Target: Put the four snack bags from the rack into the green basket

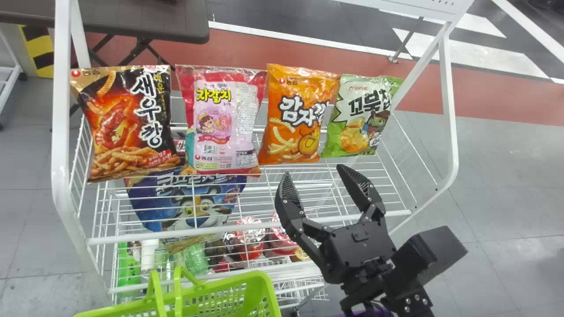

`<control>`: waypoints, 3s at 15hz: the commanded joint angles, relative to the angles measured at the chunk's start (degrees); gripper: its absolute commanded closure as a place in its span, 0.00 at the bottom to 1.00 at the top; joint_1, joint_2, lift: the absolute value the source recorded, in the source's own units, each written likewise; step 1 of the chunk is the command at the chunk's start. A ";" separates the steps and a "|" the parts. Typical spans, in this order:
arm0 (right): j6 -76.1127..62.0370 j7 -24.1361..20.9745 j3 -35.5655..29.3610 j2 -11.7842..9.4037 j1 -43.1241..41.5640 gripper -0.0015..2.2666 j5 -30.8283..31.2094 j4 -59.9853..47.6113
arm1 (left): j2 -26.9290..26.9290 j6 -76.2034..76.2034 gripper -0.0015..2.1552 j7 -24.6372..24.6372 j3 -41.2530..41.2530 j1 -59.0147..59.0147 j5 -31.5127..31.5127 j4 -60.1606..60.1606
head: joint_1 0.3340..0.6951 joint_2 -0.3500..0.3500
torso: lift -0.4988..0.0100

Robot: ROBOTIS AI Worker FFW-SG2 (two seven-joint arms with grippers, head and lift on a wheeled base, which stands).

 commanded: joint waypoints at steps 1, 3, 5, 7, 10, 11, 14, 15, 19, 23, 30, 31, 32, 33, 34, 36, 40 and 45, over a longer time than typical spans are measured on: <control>-0.29 -0.16 -0.01 0.00 -0.46 0.05 -0.04 0.67 | 0.15 0.61 0.99 -0.57 -0.44 -0.05 -0.39 -0.01 | 1.00 0.00 | 0.97; -0.29 -0.16 0.08 0.00 -1.16 0.05 -0.57 1.55 | 0.15 0.96 0.99 -0.57 -0.62 -0.05 -0.65 -0.10 | 1.00 0.00 | 0.97; -0.12 -0.16 0.17 0.08 -3.53 0.05 -0.83 3.31 | 0.24 1.67 0.99 -0.57 -1.15 -0.23 -1.44 -0.18 | 1.00 0.00 | 0.97; 1.47 -0.16 1.31 0.26 -10.39 0.05 0.48 8.14 | 0.42 2.37 0.99 -0.57 -1.85 -0.40 -1.88 -0.18 | 1.00 0.00 | 0.97; 8.50 -0.07 6.58 1.40 -23.84 0.05 3.30 18.78 | 0.42 2.55 0.99 -0.57 -2.73 -0.75 -3.55 -0.01 | 1.00 0.00 | 0.97; 10.08 -0.07 8.08 1.40 -26.91 0.05 3.03 21.06 | 0.42 2.55 0.99 -0.57 -2.82 -0.67 -3.64 -0.01 | 1.00 0.01 | 0.97; 13.95 -0.25 14.41 1.67 -34.56 0.06 2.59 25.72 | 0.50 2.90 0.99 -0.57 -3.26 -1.28 -3.64 0.43 | 1.00 0.17 | 0.97; 15.18 -0.42 16.25 1.89 -37.02 0.06 2.59 27.56 | 0.50 3.25 0.99 -0.57 -3.35 -1.54 -3.64 0.61 | 1.00 0.27 | 0.97; 19.22 -0.42 20.12 1.89 -46.16 0.06 2.86 36.71 | 0.77 3.78 0.99 -0.57 -3.35 -2.42 -3.64 1.40 | 1.00 0.44 | 0.97; 21.50 4.24 20.82 1.89 -54.16 0.07 -0.75 45.49 | 1.12 3.78 0.99 -0.57 -3.17 -3.04 -3.55 2.01 | 1.00 0.55 | 0.97; 21.50 11.88 21.44 1.89 -48.97 0.92 0.92 38.64 | 1.03 3.78 0.99 -0.57 -3.87 -4.09 -3.29 3.07 | 1.00 0.65 | 0.97; 21.50 12.15 21.09 1.89 -46.86 0.92 0.92 35.56 | 0.94 3.78 0.99 -0.57 -3.87 -4.09 -3.29 3.07 | 1.00 0.66 | 0.97; 22.03 12.15 20.74 1.49 -44.23 0.92 1.54 31.70 | 0.94 3.78 0.99 -0.57 -3.87 -4.27 -3.29 3.07 | 1.00 0.66 | 0.97; 24.84 12.23 19.50 0.17 -41.77 0.92 2.33 26.77 | 0.94 3.78 0.99 -0.57 -3.87 -4.36 -3.29 3.07 | 1.00 0.66 | 0.97; 26.60 12.23 19.07 -0.97 -39.22 0.92 3.12 22.73 | 0.86 3.78 0.99 -0.57 -3.87 -4.44 -3.37 3.07 | 1.00 0.65 | 0.97; 27.66 12.41 14.06 -2.82 -31.57 0.92 3.74 12.89 | 0.94 3.78 0.99 -0.57 -3.87 -4.36 -3.37 3.07 | 1.00 0.57 | 0.97; 32.75 17.07 -0.62 -6.68 -16.89 0.92 -6.46 -3.02 | 0.59 4.30 0.99 -0.57 -3.87 -4.36 -3.73 3.24 | 1.00 0.33 | 0.97; 52.62 27.97 -22.95 -3.96 -2.65 0.92 -17.71 -15.85 | -0.29 4.13 0.99 -0.57 -4.05 -4.97 -3.73 4.21 | 1.00 0.00 | 0.97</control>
